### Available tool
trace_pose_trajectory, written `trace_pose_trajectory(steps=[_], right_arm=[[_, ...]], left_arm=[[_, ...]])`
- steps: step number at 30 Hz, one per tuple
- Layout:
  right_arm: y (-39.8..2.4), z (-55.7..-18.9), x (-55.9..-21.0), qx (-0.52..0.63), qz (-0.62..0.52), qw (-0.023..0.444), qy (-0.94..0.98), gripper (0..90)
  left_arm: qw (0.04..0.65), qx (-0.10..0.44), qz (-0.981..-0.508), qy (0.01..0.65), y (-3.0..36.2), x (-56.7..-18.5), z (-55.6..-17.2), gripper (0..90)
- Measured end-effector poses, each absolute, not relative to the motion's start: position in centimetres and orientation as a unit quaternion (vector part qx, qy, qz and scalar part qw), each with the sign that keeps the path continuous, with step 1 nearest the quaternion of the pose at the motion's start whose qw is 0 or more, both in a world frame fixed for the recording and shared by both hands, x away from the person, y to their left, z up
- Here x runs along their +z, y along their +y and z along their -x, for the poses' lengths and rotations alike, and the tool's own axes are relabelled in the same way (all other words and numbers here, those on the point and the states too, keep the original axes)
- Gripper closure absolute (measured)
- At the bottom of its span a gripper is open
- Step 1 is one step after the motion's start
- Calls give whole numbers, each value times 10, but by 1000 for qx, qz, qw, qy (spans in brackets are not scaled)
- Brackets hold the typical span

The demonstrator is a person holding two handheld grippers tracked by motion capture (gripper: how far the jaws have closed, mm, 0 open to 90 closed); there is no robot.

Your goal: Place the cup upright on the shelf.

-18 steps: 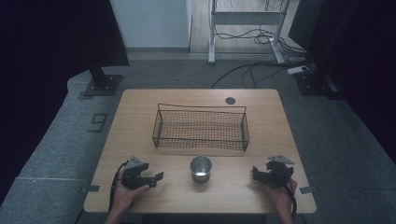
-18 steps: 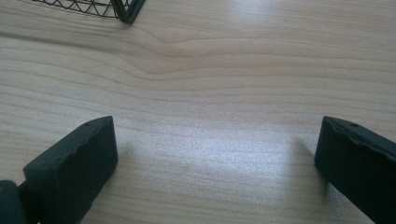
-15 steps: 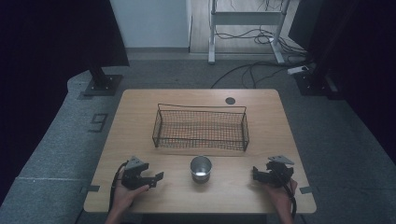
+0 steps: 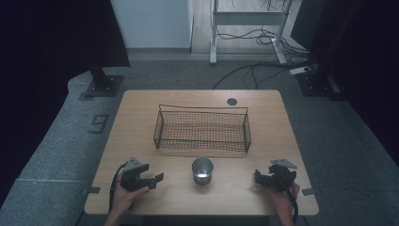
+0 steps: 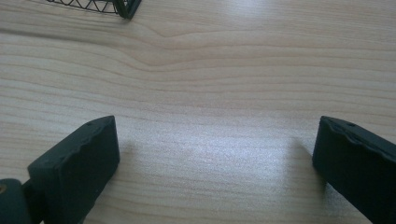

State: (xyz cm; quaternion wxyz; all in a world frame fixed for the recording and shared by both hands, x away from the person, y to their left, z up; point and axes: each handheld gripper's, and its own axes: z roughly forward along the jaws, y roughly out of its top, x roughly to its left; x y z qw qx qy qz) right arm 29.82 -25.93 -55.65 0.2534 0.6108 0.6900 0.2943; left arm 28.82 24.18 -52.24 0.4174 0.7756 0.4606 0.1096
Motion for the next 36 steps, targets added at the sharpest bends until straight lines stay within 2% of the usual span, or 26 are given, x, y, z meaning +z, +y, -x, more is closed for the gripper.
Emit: trace_pose_trajectory(steps=[17, 36], right_arm=[[-259, -298, -557, 294, -612, 252, 690, 0], [-259, -295, -556, 295, -610, 251, 691, 1]], left_arm=[[459, 100, -766, 440, 238, -503, -280, 173], [468, 79, -780, 408, 205, -482, -283, 145]])
